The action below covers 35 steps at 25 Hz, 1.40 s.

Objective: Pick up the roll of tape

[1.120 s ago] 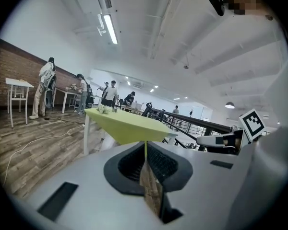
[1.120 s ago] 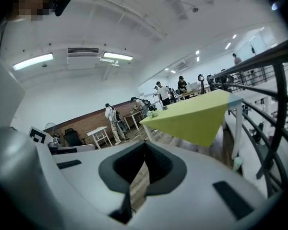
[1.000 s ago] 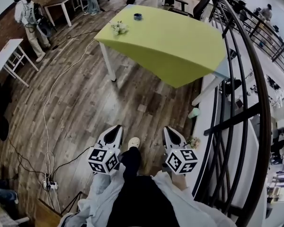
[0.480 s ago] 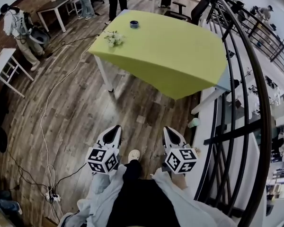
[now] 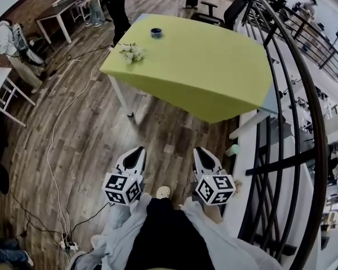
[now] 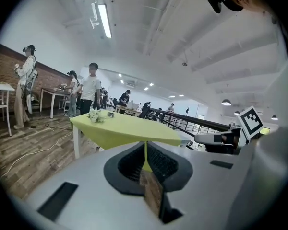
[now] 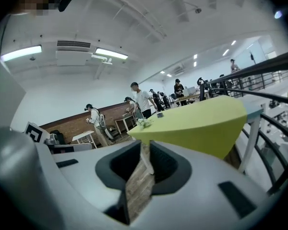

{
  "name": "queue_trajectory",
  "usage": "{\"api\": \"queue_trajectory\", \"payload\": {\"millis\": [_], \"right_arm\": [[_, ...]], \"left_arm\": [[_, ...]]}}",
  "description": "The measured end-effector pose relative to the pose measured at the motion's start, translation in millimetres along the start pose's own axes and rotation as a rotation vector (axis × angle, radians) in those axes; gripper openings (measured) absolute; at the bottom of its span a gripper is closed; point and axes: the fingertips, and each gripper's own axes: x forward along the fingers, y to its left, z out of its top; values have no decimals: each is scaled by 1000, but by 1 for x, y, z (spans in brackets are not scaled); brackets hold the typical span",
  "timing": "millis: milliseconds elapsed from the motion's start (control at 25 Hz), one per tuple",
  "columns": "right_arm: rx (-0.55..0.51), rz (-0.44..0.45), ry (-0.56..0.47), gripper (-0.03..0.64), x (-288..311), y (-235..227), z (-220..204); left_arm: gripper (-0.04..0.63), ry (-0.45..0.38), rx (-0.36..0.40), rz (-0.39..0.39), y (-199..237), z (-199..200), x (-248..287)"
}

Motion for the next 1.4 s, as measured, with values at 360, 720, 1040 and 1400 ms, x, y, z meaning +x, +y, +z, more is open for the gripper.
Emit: {"api": "queue_trajectory", "payload": {"millis": [360, 720, 1040, 1400], "right_arm": [[28, 9, -9, 399, 29, 7, 9], [3, 56, 20, 394, 57, 16, 8], [-6, 80, 37, 379, 104, -5, 27], [5, 108, 40, 374, 175, -39, 70]], "left_arm": [[29, 12, 9, 4, 25, 7, 11], [29, 28, -21, 46, 49, -1, 17], [29, 15, -20, 81, 68, 12, 55], [29, 6, -12, 125, 100, 45, 126]]}}
